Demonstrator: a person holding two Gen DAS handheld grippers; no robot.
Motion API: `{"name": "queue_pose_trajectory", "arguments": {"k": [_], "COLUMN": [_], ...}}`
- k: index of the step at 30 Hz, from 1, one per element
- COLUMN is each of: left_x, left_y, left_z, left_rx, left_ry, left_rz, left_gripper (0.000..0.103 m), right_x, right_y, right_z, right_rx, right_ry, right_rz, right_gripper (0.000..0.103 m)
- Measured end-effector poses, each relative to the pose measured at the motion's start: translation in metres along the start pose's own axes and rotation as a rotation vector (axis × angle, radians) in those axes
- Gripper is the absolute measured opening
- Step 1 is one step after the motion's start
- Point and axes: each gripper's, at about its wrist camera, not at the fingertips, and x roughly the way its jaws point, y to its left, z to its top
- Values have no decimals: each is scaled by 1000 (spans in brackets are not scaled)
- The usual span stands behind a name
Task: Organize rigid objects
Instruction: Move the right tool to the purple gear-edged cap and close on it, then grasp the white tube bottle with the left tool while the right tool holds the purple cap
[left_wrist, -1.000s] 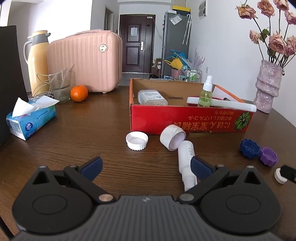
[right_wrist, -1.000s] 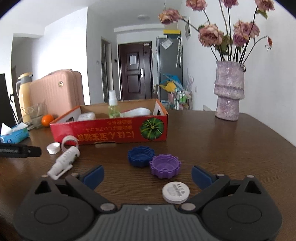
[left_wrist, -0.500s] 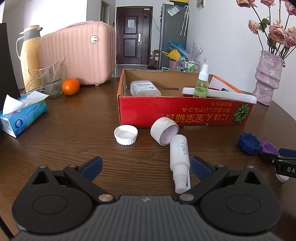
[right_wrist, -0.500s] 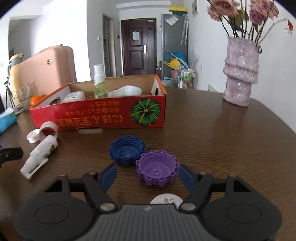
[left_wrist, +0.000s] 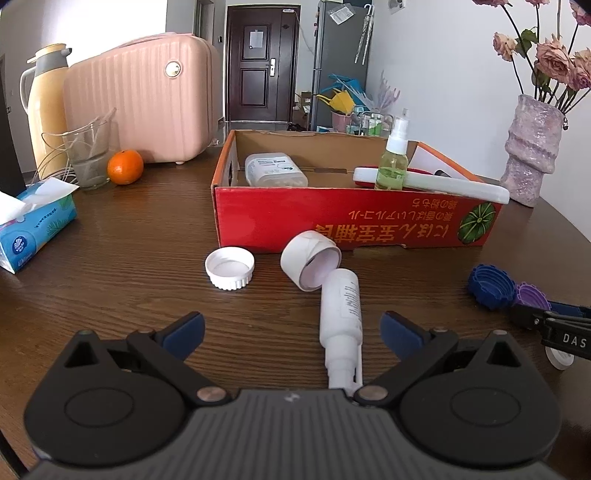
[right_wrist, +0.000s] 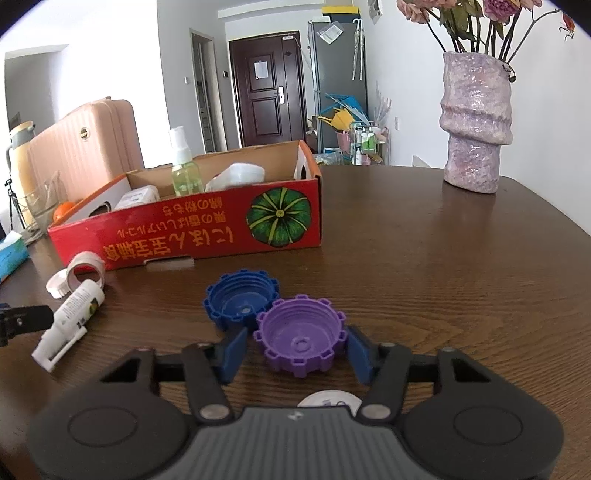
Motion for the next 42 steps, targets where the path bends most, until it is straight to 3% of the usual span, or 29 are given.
{"name": "queue_pose_trajectory", "arguments": {"k": [9,20,34,39,42], "left_x": [-1,-3,23,30,35], "left_y": [2,4,-40,-50,-49], "left_z": [1,6,5,5,4], "left_rx": [-8,-31,40,62,65], "left_ry": [-5,2,52,68,95], "left_rz": [-3,-22,13,-6,-27], "left_gripper": [103,103,102,85,63], "right_x": [-7,-35,-57,-56,-55], "right_y": [2,17,23,24,25], "right_z": [-1,-5,-8,-9,-11], "right_rx": [-8,-3,19,21,19], "right_ry": [-38,-149,-223,-221,-219], "right_rz": [14,40,92,91,83], "right_gripper": [52,52,52,52,52]}}
